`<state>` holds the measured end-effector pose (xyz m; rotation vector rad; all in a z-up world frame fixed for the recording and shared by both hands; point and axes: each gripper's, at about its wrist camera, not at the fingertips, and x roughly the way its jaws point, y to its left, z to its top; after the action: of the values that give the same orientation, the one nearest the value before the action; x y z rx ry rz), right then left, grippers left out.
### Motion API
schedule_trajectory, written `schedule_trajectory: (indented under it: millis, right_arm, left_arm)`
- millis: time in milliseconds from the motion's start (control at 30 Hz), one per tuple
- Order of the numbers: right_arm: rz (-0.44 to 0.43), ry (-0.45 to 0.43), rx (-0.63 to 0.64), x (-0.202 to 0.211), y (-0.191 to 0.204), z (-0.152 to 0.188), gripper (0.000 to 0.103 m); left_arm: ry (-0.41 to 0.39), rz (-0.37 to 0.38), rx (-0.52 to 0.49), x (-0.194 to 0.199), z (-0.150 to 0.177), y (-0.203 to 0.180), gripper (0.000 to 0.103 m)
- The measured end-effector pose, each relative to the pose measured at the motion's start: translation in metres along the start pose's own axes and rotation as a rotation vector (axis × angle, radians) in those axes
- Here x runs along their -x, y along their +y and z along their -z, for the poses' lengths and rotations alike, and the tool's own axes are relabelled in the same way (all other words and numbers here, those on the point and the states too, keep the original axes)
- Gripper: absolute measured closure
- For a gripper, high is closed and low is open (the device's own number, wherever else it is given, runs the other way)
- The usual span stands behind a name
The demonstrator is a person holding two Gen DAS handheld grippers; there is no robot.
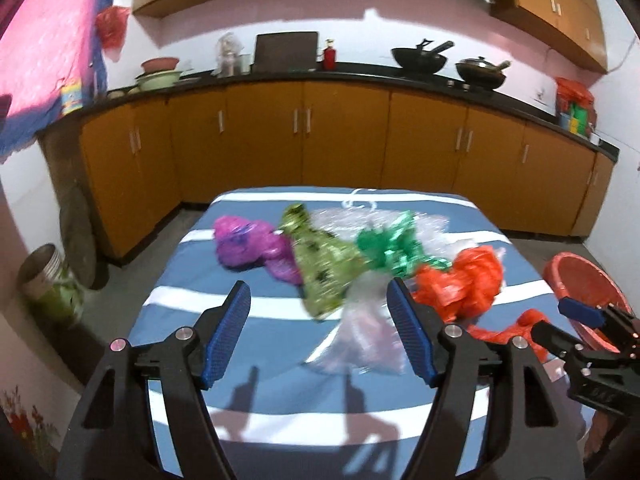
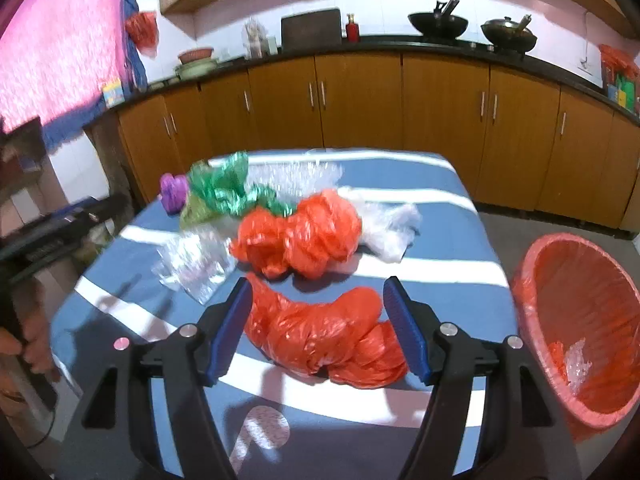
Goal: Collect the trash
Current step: 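Move both tools back over the remaining bags on the table, then grasp a red bag with the right tool while the left tool grasps a clear bag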
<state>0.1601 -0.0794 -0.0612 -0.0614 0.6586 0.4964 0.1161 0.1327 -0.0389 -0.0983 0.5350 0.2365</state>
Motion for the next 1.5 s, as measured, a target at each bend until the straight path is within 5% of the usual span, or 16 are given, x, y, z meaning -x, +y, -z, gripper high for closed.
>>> schedule_trajectory:
  millis: [200,267,533,867,1133,1233,1400,1500]
  right_arm:
    - [0.039,0.052,-0.001,-0.015,-0.002,0.011,0.037]
    - [0.045,0.065,0.004,-0.020,-0.002,0.012,0.050]
    - [0.055,0.040,-0.027,-0.019,-0.007,0.006,0.072]
    - [0.088,-0.044,-0.086,0.000,-0.026,-0.013,0.074]
    - [0.096,-0.049,-0.107,0.004,-0.036,-0.016,0.073]
    - [0.099,-0.047,-0.106,0.003,-0.035,-0.016,0.073]
    - [0.102,-0.048,-0.101,0.003,-0.035,-0.017,0.073]
    - [0.105,-0.052,-0.099,0.005,-0.035,-0.018,0.073]
  left_arm:
    - [0.017,0.004,0.013,-0.005,0.006,0.013,0.032]
    - [0.025,0.010,0.016,-0.005,0.010,0.017,0.032]
    - [0.065,0.040,0.010,-0.019,0.013,0.013,0.032]
    - [0.127,0.094,-0.038,-0.047,0.011,-0.008,0.032]
    - [0.255,0.110,-0.054,-0.083,0.017,-0.015,0.038]
    - [0.282,0.125,-0.044,-0.090,0.018,-0.015,0.048]
    - [0.302,0.171,-0.033,-0.094,0.016,-0.011,0.095]
    - [0.268,0.182,-0.044,-0.083,0.013,-0.007,0.100]
